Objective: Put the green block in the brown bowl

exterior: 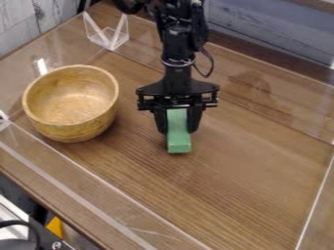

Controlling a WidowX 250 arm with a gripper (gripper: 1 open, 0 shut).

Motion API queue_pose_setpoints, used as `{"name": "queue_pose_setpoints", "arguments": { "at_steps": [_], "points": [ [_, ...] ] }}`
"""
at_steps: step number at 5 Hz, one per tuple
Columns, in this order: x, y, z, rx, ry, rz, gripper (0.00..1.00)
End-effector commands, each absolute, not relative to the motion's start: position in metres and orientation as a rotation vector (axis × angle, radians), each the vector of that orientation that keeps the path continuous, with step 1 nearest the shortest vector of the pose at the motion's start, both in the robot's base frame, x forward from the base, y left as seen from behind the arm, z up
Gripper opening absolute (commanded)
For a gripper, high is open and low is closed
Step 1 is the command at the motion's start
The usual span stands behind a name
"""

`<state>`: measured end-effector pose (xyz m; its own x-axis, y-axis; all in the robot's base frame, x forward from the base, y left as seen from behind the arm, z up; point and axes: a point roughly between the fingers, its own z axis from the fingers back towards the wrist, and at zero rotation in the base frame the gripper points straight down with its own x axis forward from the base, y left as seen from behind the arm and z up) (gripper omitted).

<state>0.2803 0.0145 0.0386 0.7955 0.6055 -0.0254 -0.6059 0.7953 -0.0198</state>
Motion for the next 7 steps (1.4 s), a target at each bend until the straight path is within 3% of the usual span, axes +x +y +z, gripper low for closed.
{"name": "queue_pose_setpoints", "arguments": {
  "at_steps": [1,3,4,5,7],
  "points": [
    [0.286,0.018,0.061,-0.049,-0.039,0.66,0.0],
    [0.282,0.026,0.074,-0.072,-0.04,0.679,0.0],
    [0.278,0.039,0.09,-0.103,-0.055,0.711,0.0],
    [0.274,0.072,0.104,-0.126,-0.076,0.77,0.0],
    [0.254,0.133,0.109,-0.124,-0.108,0.839,0.0]
  ]
}}
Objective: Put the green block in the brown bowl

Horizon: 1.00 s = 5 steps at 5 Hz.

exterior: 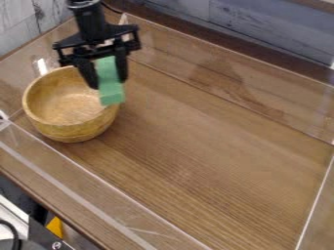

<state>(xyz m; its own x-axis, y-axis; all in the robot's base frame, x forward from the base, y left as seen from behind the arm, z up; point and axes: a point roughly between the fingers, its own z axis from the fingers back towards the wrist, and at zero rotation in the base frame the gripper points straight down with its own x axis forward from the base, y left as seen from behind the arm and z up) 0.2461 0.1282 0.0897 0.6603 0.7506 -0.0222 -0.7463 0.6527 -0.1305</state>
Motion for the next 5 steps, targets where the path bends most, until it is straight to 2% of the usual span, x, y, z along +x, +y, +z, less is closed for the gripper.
{"name": "queue_pose_setpoints", "arguments": {
  "at_steps": [1,3,4,5],
  "points": [
    [0.247,0.151,0.102,-0.108,-0.129,0.852,0.0],
    [0.234,0.16,0.09,-0.088,-0.161,0.844,0.0],
    [0.234,0.158,0.086,-0.074,-0.163,0.842,1.0],
    [0.235,0.157,0.083,-0.063,-0.166,0.84,1.0]
  ]
}}
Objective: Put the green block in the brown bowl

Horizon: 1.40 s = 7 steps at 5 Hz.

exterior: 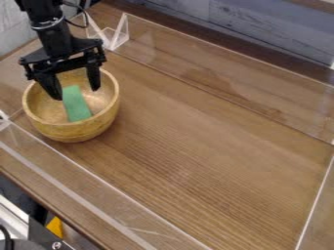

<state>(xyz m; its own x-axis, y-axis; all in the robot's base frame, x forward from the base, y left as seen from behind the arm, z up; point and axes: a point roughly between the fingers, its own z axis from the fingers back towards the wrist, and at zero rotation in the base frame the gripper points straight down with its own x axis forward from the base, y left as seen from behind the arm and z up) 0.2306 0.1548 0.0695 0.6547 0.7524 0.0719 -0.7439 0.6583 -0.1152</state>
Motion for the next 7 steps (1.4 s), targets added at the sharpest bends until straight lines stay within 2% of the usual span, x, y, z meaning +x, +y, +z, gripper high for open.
{"name": "queue_pose_setpoints", "arguments": {
  "at_steps": [1,7],
  "points": [
    [0.235,0.152,0.084,-0.057,-0.168,0.834,1.0],
    [0.238,0.127,0.089,-0.032,-0.172,0.814,1.0]
  ]
}}
